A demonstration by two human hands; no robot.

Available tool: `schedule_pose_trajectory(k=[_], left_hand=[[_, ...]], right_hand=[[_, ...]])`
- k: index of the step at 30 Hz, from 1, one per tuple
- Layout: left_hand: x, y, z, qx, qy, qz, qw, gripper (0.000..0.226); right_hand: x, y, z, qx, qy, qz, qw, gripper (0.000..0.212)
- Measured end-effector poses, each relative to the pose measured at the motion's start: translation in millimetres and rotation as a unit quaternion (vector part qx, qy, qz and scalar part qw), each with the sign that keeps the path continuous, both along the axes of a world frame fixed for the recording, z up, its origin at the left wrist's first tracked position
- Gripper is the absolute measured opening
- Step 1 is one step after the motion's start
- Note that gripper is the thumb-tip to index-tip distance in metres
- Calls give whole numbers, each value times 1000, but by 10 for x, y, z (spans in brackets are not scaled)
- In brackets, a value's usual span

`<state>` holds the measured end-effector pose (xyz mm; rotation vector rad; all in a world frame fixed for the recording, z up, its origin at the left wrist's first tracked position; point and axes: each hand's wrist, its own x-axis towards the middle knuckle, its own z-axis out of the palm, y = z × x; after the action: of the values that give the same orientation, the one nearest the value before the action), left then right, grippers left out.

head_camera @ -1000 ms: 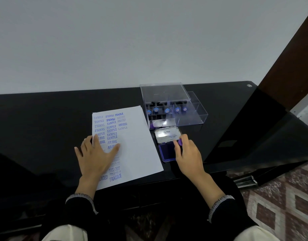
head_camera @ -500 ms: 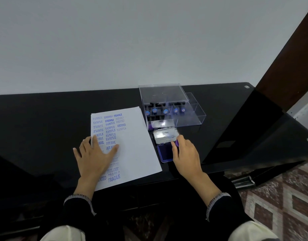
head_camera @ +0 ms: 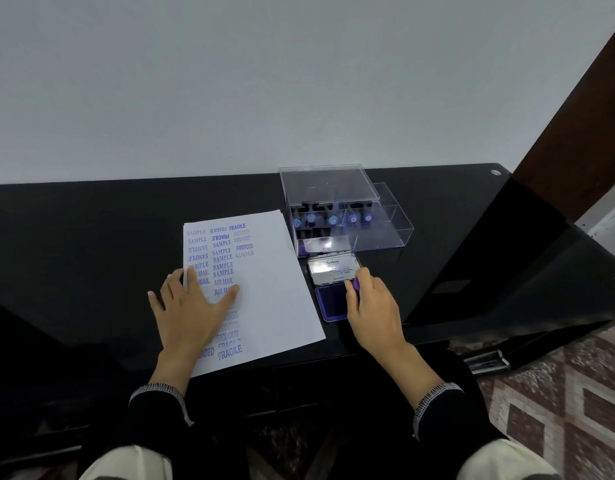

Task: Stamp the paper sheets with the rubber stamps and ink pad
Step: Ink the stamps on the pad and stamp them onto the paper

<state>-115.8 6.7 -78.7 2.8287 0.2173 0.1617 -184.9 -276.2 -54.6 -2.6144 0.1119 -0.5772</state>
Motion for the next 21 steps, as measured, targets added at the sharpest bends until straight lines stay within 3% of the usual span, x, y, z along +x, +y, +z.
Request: schedule_pose_trajectory(k=[4, 9, 13, 21], left_hand=[[-1, -2, 7, -1, 2, 0, 1000, 98], [-1, 2, 0, 5, 3, 1, 1000, 101], [16, 2, -10, 8, 3, 0, 1000, 101], [4, 0, -4, 4, 2, 1, 1000, 99]], right_hand=[[16, -35, 25, 47, 24, 9, 999, 13], [-11, 8, -22, -25, -17, -1, 1000, 9], [9, -32, 8, 50, 17, 10, 999, 14], [61, -39, 46, -3, 28, 19, 999, 13]])
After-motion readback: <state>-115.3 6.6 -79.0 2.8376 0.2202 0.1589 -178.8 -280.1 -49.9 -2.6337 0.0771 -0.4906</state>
